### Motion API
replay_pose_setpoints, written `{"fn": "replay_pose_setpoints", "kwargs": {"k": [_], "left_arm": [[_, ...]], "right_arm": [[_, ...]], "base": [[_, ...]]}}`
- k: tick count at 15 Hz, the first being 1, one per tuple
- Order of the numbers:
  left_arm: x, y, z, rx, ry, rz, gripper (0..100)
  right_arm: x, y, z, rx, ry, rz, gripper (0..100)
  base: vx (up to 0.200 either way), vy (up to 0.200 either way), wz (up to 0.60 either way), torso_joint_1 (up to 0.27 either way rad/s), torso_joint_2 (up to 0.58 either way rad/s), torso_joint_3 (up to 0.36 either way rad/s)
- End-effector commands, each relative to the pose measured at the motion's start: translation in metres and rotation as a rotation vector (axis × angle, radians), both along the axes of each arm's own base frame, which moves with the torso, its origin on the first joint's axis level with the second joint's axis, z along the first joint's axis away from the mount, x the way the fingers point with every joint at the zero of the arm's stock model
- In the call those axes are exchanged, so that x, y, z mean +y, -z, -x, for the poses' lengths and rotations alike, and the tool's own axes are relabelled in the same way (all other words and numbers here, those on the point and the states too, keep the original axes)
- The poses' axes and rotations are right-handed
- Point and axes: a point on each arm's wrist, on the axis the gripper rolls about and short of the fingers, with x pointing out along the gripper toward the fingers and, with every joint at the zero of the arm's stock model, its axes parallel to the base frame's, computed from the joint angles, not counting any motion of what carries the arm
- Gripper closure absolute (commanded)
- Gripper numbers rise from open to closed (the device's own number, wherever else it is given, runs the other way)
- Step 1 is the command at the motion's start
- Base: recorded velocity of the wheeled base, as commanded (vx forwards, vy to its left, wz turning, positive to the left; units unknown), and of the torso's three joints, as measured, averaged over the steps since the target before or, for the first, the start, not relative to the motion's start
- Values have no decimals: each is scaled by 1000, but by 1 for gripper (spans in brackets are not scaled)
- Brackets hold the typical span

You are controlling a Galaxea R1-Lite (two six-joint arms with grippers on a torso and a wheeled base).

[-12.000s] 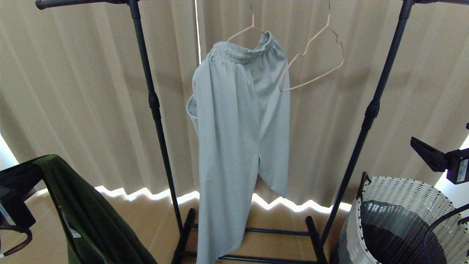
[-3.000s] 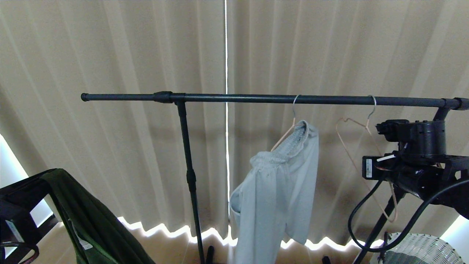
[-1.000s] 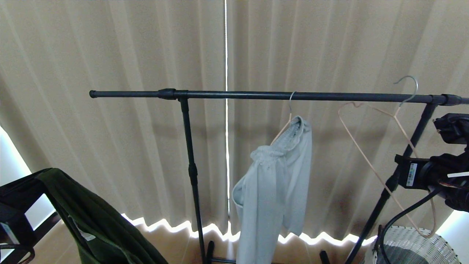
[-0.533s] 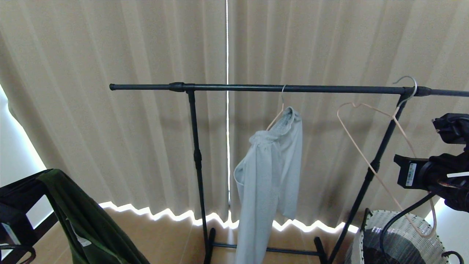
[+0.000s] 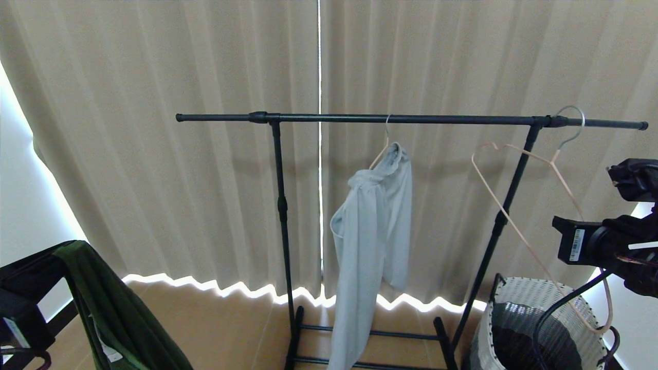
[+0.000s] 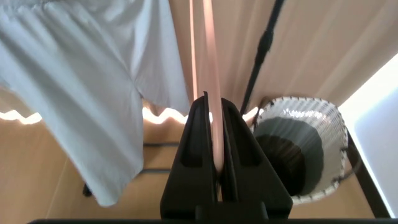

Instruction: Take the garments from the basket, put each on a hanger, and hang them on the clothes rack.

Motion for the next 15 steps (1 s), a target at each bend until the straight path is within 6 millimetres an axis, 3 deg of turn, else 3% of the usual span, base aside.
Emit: {"fn": "replay_pose_setpoints", "kwargs": {"k": [1, 15], "left_arm": [[0, 0, 0, 2, -1, -1, 100], [0, 1, 0, 3, -2, -1, 100]], "right_arm": [[0, 1, -1, 3, 0, 1, 100], [13, 3, 4, 12, -65, 4, 100]], "base": [[0, 0, 0, 0, 0, 0], [0, 0, 0, 0, 0, 0]]}}
